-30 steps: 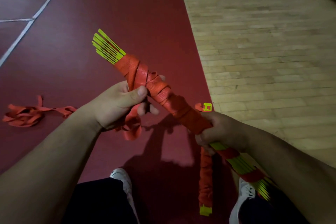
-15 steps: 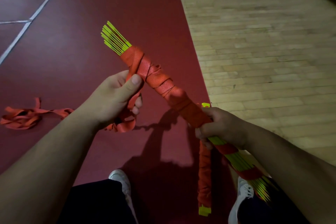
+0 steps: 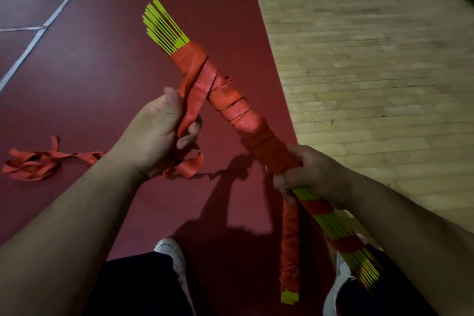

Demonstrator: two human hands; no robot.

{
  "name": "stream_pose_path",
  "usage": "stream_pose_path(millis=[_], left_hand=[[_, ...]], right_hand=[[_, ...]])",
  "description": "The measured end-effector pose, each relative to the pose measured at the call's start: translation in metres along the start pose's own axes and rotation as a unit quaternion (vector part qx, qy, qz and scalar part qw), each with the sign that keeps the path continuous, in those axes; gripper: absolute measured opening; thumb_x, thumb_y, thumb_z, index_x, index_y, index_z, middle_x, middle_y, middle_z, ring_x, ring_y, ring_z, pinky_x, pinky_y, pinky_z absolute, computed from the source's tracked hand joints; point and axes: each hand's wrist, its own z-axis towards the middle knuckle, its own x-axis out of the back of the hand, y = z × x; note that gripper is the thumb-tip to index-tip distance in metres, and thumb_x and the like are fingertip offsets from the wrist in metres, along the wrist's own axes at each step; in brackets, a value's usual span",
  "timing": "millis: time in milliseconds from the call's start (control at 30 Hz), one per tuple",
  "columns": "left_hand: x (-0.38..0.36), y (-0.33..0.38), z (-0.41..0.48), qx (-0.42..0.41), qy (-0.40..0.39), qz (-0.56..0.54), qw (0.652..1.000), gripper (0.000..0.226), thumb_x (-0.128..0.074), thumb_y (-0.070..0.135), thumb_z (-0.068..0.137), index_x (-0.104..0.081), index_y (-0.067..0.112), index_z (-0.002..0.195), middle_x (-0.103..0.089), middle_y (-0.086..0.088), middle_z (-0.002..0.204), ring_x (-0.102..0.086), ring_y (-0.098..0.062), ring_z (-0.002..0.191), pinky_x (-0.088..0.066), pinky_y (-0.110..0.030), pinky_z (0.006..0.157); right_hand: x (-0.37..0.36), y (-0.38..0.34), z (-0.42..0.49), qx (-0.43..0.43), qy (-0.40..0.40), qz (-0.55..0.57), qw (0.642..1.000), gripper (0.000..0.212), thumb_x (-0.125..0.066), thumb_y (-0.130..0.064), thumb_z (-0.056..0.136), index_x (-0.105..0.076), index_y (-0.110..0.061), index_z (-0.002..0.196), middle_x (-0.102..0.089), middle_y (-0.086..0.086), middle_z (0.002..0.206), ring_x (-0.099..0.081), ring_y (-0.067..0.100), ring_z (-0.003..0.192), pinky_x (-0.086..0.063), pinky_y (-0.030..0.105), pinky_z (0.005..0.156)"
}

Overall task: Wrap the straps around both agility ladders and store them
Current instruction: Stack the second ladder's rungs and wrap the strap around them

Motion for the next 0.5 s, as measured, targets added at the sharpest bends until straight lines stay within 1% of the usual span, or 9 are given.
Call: stream_pose_path(millis=[67, 100, 167, 200, 267, 333, 367, 400, 500], left_hand=[[0.0002, 0.0004, -0.002, -0.003, 0.007, -0.005, 1.0, 0.054, -0.062, 0.069, 0.076, -0.051, 0.016, 0.081, -0.054, 0.001, 0.057, -0.039, -0.016, 0.044, -0.038, -0.027, 0.048], [0.0005, -0.0007, -0.0019, -0.003, 0.017, -0.004, 1.0, 0.046, -0.063, 0.059, 0.08, -0.05, 0.015, 0.085, -0.06, -0.001, 0.064, -0.044, -0.017, 0.045, -0.04, -0.026, 0.047], [0.0002, -0.0022, -0.0004, -0.014, 0.029, 0.006, 0.999, 0.039, -0.067, 0.047, 0.086, -0.049, 0.013, 0.088, -0.066, -0.009, 0.078, -0.048, -0.023, 0.049, -0.044, -0.031, 0.048], [0.0006, -0.0029, 0.0008, -0.017, 0.034, 0.009, 0.999, 0.038, -0.069, 0.044, 0.086, -0.048, 0.013, 0.087, -0.067, -0.013, 0.081, -0.048, -0.024, 0.052, -0.043, -0.033, 0.05], [0.0005, -0.0036, 0.001, -0.008, 0.043, 0.0, 0.999, 0.039, -0.073, 0.041, 0.087, -0.045, 0.015, 0.085, -0.068, -0.014, 0.079, -0.048, -0.026, 0.057, -0.041, -0.036, 0.053], [0.0008, -0.0037, -0.0001, 0.003, 0.048, -0.004, 0.999, 0.04, -0.073, 0.045, 0.081, -0.045, 0.018, 0.089, -0.069, -0.009, 0.075, -0.056, -0.031, 0.065, -0.044, -0.042, 0.058], [0.0006, -0.0034, -0.0007, 0.001, 0.042, 0.001, 0.999, 0.043, -0.075, 0.049, 0.077, -0.047, 0.02, 0.091, -0.069, -0.007, 0.075, -0.061, -0.031, 0.069, -0.046, -0.043, 0.059], [0.0003, -0.0025, -0.0016, -0.001, 0.03, 0.005, 1.0, 0.044, -0.077, 0.052, 0.076, -0.048, 0.021, 0.09, -0.07, -0.007, 0.077, -0.065, -0.029, 0.071, -0.048, -0.042, 0.059], [0.0002, -0.0015, -0.0039, 0.002, -0.012, -0.018, 1.0, 0.041, -0.076, 0.046, 0.073, -0.05, 0.019, 0.089, -0.071, -0.009, 0.084, -0.067, -0.021, 0.07, -0.049, -0.036, 0.05]], right_hand=[[0.0003, -0.0007, 0.0001, -0.001, 0.005, -0.004, 1.0, 0.063, -0.073, -0.026, 0.054, -0.049, 0.013, 0.098, -0.056, 0.011, 0.059, -0.053, 0.02, 0.047, -0.045, 0.03, 0.052], [0.0006, -0.0004, 0.0004, -0.004, 0.009, -0.008, 1.0, 0.059, -0.073, -0.022, 0.057, -0.049, 0.013, 0.099, -0.056, 0.01, 0.059, -0.053, 0.02, 0.047, -0.045, 0.031, 0.053], [0.0011, 0.0013, 0.001, -0.011, 0.02, -0.015, 1.0, 0.047, -0.068, -0.013, 0.063, -0.05, 0.012, 0.099, -0.056, 0.01, 0.058, -0.053, 0.02, 0.047, -0.043, 0.031, 0.054], [0.0013, 0.0024, 0.0012, -0.015, 0.023, -0.017, 0.999, 0.043, -0.066, -0.012, 0.065, -0.05, 0.011, 0.098, -0.056, 0.01, 0.058, -0.053, 0.02, 0.047, -0.043, 0.032, 0.055], [0.0011, 0.0041, 0.0015, -0.02, 0.026, -0.019, 0.999, 0.04, -0.065, -0.011, 0.066, -0.051, 0.01, 0.098, -0.056, 0.011, 0.059, -0.053, 0.021, 0.048, -0.043, 0.033, 0.055], [0.0008, 0.004, 0.0015, -0.018, 0.031, -0.019, 0.999, 0.041, -0.066, -0.011, 0.067, -0.051, 0.01, 0.098, -0.056, 0.011, 0.059, -0.053, 0.021, 0.048, -0.043, 0.033, 0.055], [0.0008, 0.0034, 0.0016, -0.016, 0.032, -0.018, 0.999, 0.042, -0.066, -0.012, 0.067, -0.051, 0.01, 0.099, -0.056, 0.01, 0.06, -0.054, 0.021, 0.049, -0.043, 0.032, 0.055], [0.0011, 0.0025, 0.0014, -0.015, 0.032, -0.016, 0.999, 0.042, -0.067, -0.012, 0.067, -0.051, 0.01, 0.1, -0.057, 0.011, 0.061, -0.054, 0.021, 0.049, -0.044, 0.032, 0.055], [0.0025, 0.0017, 0.002, -0.011, 0.034, -0.015, 0.999, 0.043, -0.068, -0.013, 0.067, -0.052, 0.01, 0.099, -0.057, 0.012, 0.062, -0.054, 0.021, 0.05, -0.044, 0.032, 0.056]])
